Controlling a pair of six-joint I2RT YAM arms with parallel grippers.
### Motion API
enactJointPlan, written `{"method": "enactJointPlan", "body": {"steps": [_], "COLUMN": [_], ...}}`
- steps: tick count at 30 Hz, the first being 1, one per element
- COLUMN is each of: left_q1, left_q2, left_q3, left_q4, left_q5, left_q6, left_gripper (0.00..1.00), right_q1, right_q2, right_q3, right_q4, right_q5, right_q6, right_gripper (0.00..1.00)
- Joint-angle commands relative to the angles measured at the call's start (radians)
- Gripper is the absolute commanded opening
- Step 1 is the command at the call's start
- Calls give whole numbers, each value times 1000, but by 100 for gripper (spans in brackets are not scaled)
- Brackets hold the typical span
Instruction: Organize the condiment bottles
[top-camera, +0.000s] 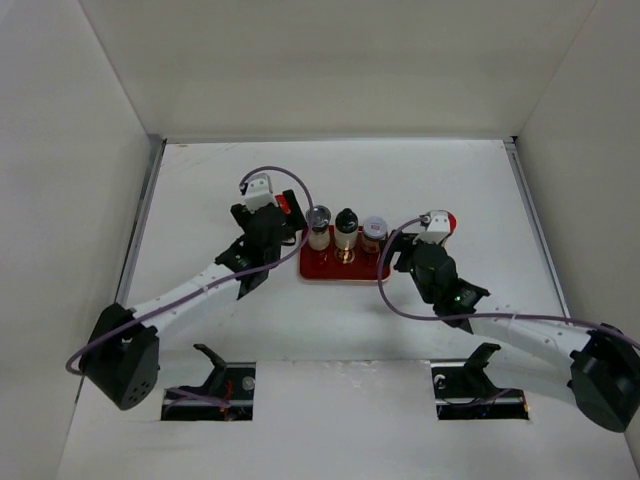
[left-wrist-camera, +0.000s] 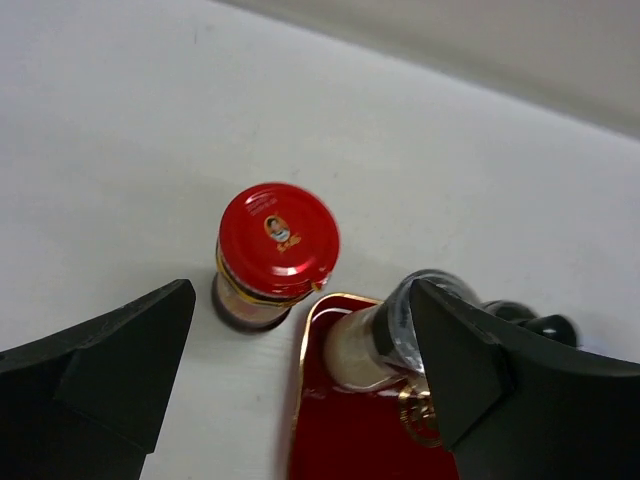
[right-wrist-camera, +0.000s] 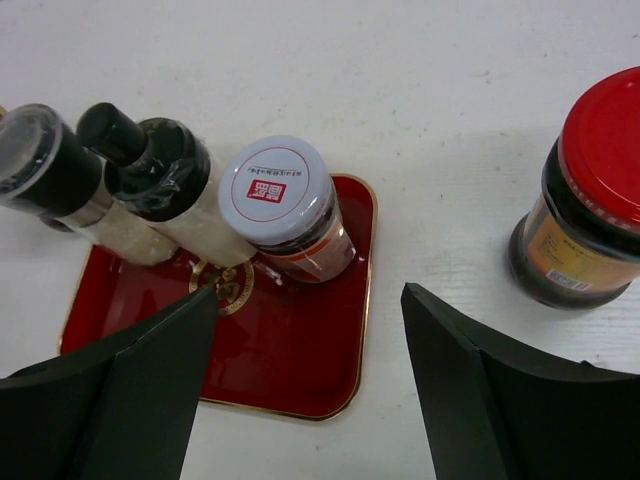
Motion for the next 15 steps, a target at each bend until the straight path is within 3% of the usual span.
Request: {"method": "enactJointPlan", "body": {"steps": [1,6,15], "left_q1": [31,79,109], "left_q2": [66,173,316], "left_q3": [85,184,267], "left_q4": [-132,-141,-166], "left_q5": [56,30,41], "left_q6": [12,68,80], "left_gripper": [90,90,89], "right_q1": [13,59,79], "right_q2": [-36,22,44], "right_q3": [-27,-2,2], "right_q4": [129,144,164], "right_q5": [43,85,92], "right_q6": [22,-18,-41], "right_gripper": [86,100,100]}}
